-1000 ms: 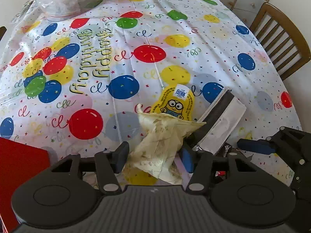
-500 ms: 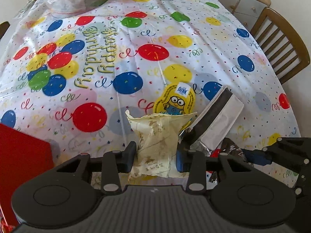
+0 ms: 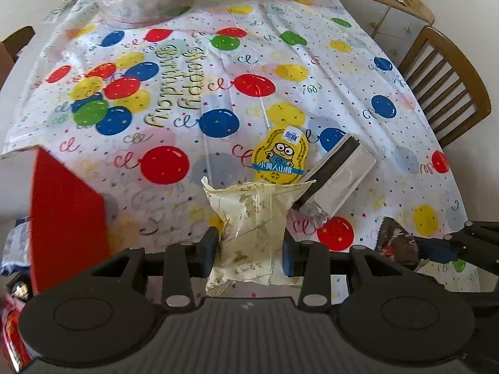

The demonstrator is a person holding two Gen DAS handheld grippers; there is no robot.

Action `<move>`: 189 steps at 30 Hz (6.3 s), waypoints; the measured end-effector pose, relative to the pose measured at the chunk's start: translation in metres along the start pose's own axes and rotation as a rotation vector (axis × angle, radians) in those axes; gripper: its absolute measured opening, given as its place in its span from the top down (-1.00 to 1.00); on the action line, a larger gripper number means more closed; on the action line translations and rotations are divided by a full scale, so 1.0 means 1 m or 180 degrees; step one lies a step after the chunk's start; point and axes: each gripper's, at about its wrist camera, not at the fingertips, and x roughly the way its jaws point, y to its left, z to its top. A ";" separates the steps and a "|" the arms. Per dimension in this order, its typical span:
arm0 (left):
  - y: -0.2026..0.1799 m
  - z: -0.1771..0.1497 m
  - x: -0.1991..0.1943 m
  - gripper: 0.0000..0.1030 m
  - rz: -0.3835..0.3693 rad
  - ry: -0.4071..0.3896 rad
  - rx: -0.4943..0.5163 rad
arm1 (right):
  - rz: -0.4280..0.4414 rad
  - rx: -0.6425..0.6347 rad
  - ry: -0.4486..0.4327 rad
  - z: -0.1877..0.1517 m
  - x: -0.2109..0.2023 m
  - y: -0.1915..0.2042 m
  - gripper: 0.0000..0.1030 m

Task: Organize snacks
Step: 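Grasp the cream wrapped bun with the left tool while the right tool grasps the brown chocolate packet, then carry the cream bun and chocolate packet over into the white box, then open both tools to release the bun and chocolate packet into the box, then withdraw both tools from the box back over the remaining snacks, then grasp the silver foil bar with the right tool while the left tool grasps the yellow Minion candy packet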

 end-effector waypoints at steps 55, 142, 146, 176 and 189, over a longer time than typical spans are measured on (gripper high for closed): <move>0.245 -0.098 -0.158 0.24 0.0207 -0.0201 -0.0507 | 0.0280 -0.0539 -0.0134 0.065 -0.013 0.257 0.43; 0.144 -0.082 -0.189 -0.58 -0.0067 -0.0970 0.0258 | 0.0098 0.0000 -0.0660 0.039 -0.087 0.184 -0.99; 0.117 -0.074 -0.180 -0.60 -0.0161 -0.0966 0.0319 | -0.0061 0.0155 -0.0623 0.030 -0.091 0.150 -1.00; -0.008 0.003 -0.018 -0.60 0.0041 -0.0200 0.0481 | -0.0359 0.1312 0.0015 0.034 -0.003 -0.049 -0.99; -0.005 0.010 0.004 -0.60 0.0020 -0.0108 0.0554 | -0.0672 0.1887 0.0256 0.059 0.067 -0.064 -0.93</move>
